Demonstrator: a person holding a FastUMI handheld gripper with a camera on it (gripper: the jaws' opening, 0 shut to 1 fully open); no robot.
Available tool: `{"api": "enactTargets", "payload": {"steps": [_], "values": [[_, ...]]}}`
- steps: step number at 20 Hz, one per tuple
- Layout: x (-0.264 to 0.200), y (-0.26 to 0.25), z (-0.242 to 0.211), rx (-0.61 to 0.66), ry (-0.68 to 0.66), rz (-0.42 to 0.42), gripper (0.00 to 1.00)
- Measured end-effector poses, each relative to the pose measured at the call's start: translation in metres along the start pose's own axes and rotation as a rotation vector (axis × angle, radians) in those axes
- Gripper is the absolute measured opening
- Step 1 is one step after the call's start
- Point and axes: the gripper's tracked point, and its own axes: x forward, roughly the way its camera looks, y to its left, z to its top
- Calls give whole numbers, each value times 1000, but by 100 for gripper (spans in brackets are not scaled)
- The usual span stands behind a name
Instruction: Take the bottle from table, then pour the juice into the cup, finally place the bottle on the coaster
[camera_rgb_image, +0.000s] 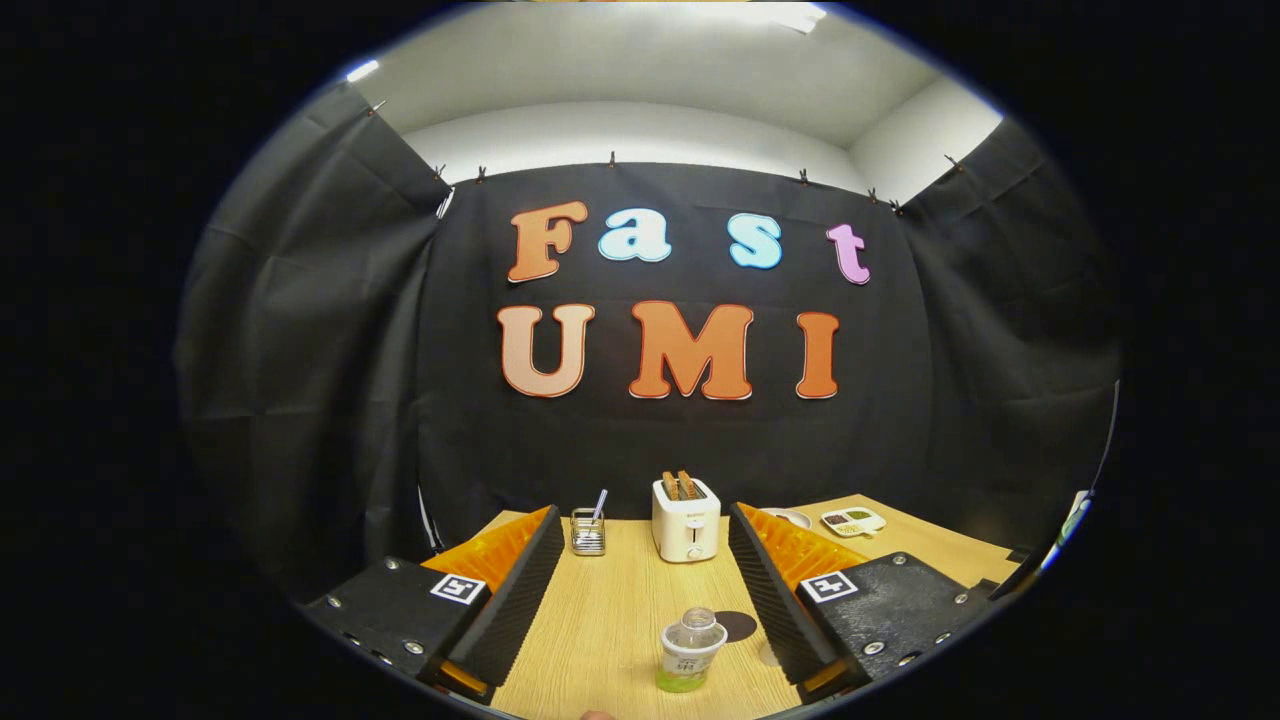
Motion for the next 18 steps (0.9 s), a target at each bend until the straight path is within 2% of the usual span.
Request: {"api": "enactTargets", "payload": {"steps": [18], "values": [[33,-28,-86,2,152,-56,99]]}}
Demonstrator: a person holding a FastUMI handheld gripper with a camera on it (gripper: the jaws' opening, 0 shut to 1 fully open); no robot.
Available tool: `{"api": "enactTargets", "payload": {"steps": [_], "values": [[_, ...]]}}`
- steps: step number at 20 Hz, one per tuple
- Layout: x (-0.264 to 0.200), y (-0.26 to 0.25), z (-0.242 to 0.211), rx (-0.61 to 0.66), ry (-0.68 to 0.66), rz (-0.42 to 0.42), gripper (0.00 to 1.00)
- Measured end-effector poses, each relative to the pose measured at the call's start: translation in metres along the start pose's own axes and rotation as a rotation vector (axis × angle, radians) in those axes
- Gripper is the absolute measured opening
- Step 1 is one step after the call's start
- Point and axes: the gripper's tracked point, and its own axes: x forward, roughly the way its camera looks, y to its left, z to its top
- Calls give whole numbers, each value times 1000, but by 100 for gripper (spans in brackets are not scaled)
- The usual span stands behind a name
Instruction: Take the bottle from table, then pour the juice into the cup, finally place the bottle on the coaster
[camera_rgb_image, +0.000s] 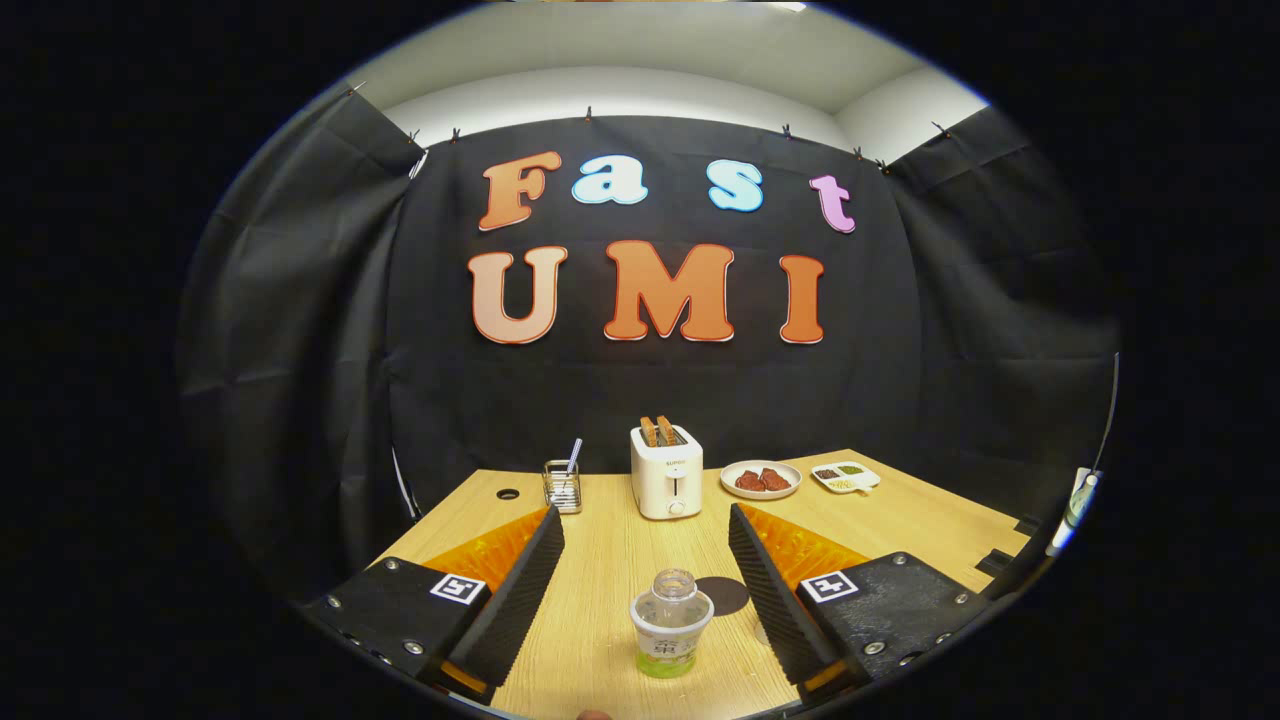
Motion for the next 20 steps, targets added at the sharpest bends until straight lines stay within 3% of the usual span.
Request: {"api": "enactTargets", "payload": {"steps": [20], "values": [[45,-13,-106,-23,189,-60,99]]}}
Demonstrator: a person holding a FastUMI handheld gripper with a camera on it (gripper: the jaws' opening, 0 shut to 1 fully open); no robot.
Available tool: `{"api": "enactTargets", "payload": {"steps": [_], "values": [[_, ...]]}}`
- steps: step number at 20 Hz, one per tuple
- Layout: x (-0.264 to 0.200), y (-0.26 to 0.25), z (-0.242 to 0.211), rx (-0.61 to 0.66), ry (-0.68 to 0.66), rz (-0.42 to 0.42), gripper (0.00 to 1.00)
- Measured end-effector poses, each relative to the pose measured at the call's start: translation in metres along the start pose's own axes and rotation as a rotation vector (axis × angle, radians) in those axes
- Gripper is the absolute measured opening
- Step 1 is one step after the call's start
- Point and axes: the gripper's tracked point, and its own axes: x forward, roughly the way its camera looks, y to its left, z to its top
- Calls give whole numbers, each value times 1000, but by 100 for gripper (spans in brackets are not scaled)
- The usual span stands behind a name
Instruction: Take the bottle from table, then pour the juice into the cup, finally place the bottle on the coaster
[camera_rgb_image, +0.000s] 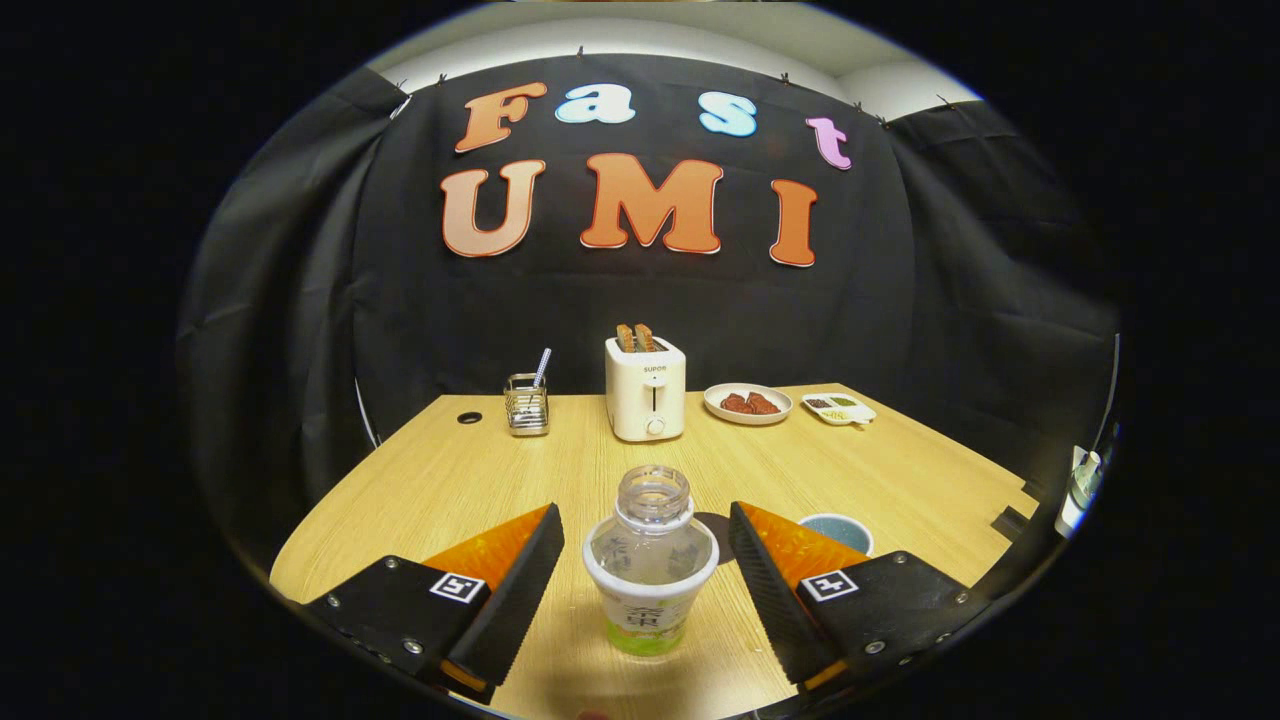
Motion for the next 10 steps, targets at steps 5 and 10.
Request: {"api": "enactTargets", "payload": {"steps": [5,10], "values": [[9,6,-25,4,42,8,99],[18,9,-45,-14,68,7,99]]}}
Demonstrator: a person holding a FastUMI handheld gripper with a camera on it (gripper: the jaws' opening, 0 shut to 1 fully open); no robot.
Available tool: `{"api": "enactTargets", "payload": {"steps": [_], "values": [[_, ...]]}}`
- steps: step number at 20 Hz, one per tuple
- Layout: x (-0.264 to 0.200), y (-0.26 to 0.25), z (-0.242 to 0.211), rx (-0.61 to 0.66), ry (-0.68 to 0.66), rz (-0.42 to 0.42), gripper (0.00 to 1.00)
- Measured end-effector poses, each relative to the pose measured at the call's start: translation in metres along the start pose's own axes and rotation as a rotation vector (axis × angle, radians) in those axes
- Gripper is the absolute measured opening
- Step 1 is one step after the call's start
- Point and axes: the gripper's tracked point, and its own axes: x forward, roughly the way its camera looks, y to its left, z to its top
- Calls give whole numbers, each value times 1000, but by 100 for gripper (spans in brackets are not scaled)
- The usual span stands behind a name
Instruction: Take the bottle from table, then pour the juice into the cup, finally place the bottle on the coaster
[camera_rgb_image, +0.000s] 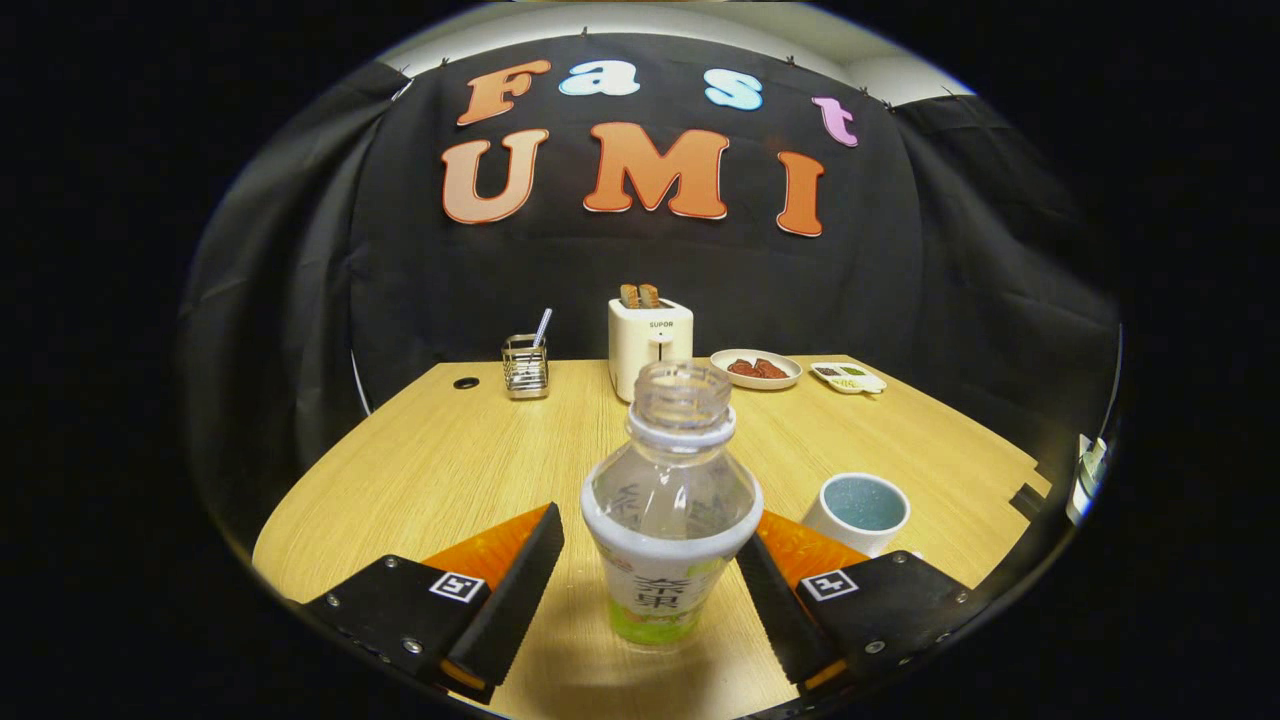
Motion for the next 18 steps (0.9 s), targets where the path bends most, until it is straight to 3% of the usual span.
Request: {"api": "enactTargets", "payload": {"steps": [4,6,8,9,13,18], "values": [[8,2,-10,-7,8,0,98],[9,-2,-10,6,2,-16,87],[8,1,-9,32,-8,-6,66],[9,1,-10,36,-11,-8,64],[6,-1,-10,80,6,7,62],[-1,2,9,231,-16,80,62]]}}
